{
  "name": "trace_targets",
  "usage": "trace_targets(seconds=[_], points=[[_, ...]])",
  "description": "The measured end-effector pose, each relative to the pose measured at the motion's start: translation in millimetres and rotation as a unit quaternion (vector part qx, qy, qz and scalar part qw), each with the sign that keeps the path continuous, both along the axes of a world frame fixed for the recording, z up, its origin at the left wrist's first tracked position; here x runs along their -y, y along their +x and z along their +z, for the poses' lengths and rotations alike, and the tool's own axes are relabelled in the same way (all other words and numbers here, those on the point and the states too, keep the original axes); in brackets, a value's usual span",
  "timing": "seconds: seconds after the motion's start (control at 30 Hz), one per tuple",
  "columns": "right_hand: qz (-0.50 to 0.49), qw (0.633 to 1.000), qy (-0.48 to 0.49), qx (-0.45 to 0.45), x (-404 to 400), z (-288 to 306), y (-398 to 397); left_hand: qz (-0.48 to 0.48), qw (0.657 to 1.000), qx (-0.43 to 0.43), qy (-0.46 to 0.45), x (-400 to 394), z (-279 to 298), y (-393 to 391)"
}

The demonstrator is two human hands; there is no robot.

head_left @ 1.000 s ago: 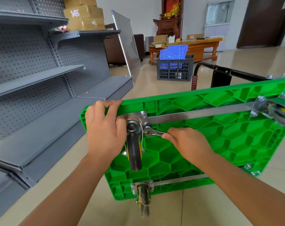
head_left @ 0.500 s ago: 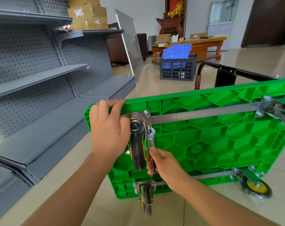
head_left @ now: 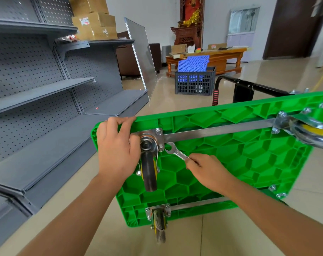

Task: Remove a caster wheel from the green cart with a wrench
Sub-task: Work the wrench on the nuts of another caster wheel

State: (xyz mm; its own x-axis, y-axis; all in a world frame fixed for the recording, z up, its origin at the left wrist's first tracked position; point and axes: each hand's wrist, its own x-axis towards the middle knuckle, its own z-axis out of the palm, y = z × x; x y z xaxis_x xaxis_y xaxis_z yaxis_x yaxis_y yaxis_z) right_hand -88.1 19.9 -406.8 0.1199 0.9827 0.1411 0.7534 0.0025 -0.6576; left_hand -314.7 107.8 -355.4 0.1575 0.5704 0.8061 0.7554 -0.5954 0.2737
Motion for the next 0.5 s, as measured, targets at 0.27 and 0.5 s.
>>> trace_targets(seconds=[0.27, 0.5], points=[[0.019, 0.983, 0.034, 0.179, -3.8, 18.4, 8.4, 0.000, 1.000, -0.005, -0.003, 1.0, 0.7, -2.6], [-0.016, 0.961, 0.064, 0.268, -12.7, 14.6, 7.1, -0.004, 1.000, -0.004, 0.001, 1.7, 1.1, -1.3]])
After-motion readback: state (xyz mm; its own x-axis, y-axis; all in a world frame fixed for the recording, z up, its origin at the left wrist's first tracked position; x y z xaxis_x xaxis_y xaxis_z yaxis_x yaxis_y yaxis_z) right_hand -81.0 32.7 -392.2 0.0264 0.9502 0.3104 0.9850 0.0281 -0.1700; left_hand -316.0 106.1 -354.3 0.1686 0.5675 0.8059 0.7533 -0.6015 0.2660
